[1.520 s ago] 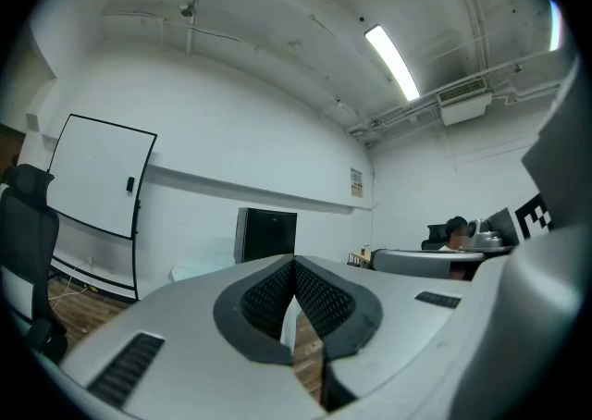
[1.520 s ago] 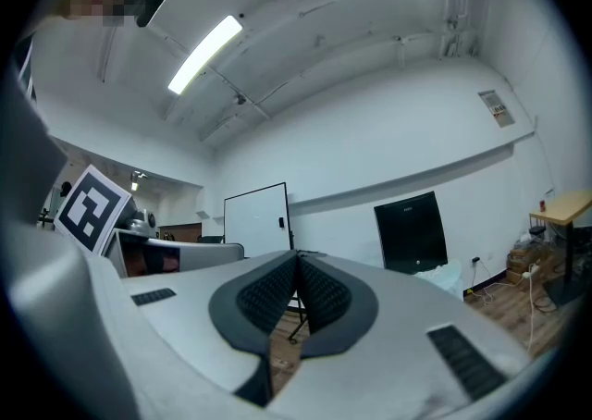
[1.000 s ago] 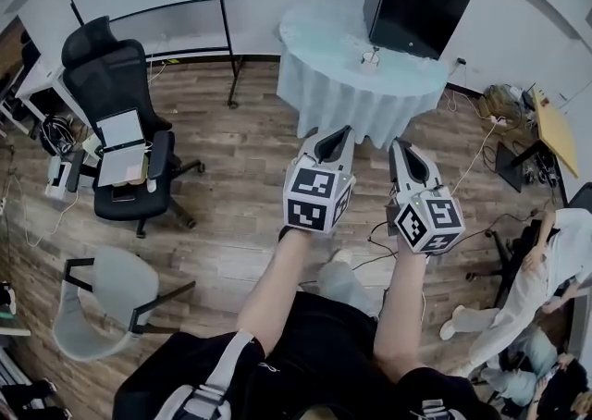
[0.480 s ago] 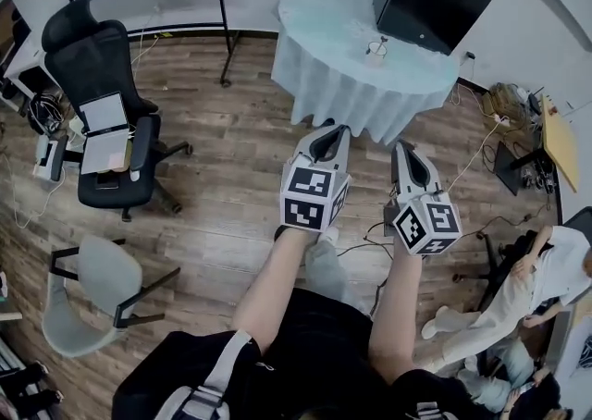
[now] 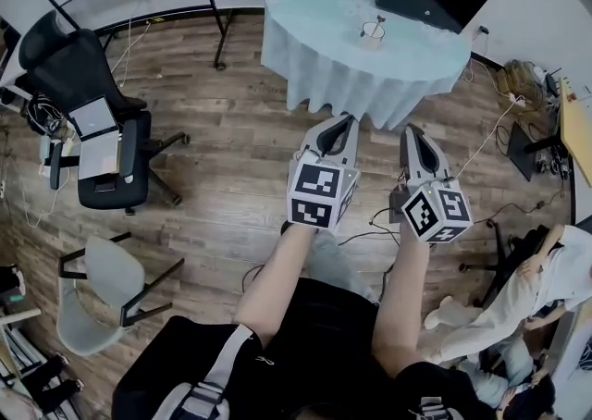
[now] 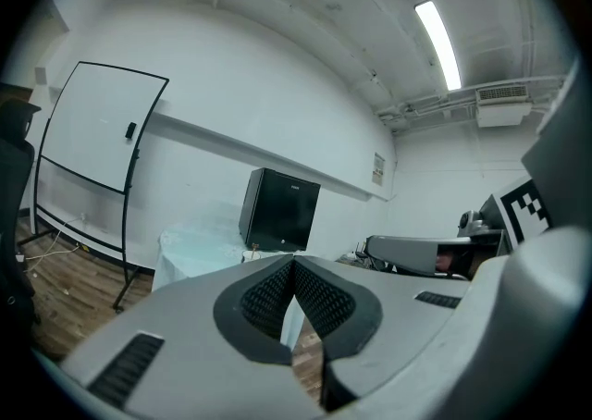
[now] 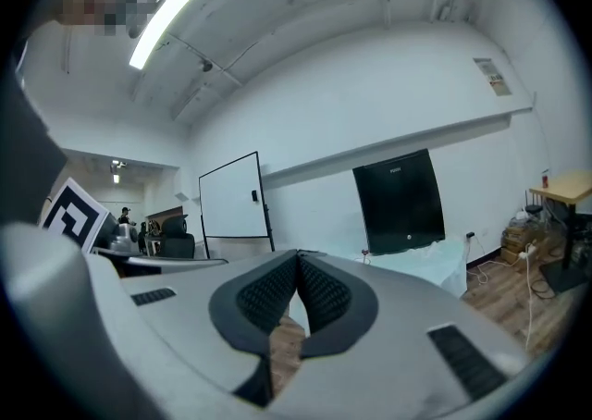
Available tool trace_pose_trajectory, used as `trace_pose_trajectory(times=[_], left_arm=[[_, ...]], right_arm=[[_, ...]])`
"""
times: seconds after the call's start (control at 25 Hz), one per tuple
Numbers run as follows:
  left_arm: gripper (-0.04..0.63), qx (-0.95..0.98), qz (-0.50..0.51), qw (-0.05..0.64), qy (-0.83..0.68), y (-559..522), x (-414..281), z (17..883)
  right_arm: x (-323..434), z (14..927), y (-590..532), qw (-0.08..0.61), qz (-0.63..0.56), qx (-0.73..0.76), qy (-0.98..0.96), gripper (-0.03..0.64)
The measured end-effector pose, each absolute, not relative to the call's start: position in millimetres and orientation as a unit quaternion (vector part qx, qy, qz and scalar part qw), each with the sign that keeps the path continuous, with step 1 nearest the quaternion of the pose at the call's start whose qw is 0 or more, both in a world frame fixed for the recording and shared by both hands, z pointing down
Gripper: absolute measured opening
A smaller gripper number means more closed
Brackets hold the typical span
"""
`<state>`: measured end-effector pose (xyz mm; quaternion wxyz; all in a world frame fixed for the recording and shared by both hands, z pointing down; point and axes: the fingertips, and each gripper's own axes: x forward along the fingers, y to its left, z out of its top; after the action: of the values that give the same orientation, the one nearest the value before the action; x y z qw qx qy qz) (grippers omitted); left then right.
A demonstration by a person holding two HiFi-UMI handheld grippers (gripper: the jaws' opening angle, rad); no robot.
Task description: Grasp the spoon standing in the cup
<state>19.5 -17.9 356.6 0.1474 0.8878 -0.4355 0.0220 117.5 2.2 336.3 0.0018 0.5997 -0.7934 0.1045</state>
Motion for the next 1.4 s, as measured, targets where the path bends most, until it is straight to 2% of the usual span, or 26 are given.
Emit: trace_pose_trajectory(times=[0.24,0.76,1.12,1.4], left_arm=[[0.005,0.881,0.028,0.142,-0.45,-64,41,351],[0.005,0.876,-0.019,0.087,-0.474,-129,104,299],[0.005,0.856,-0.026,0.086,-0.51,-169,80,297],[0.005,0.864,-0.017,0.101,-0.494,-236,114,316]], right_arm=[[142,334,-42,-0.015,0.11,0.587,-0.802,0.005],[231,286,-107,-0.07,0.075,0.59,-0.801,0.005],[206,287,-149,-0.067,0.075,0.558,-0.824,0.005],[223,299,-209,-0.045,0.075,0.563,-0.822,0.005]])
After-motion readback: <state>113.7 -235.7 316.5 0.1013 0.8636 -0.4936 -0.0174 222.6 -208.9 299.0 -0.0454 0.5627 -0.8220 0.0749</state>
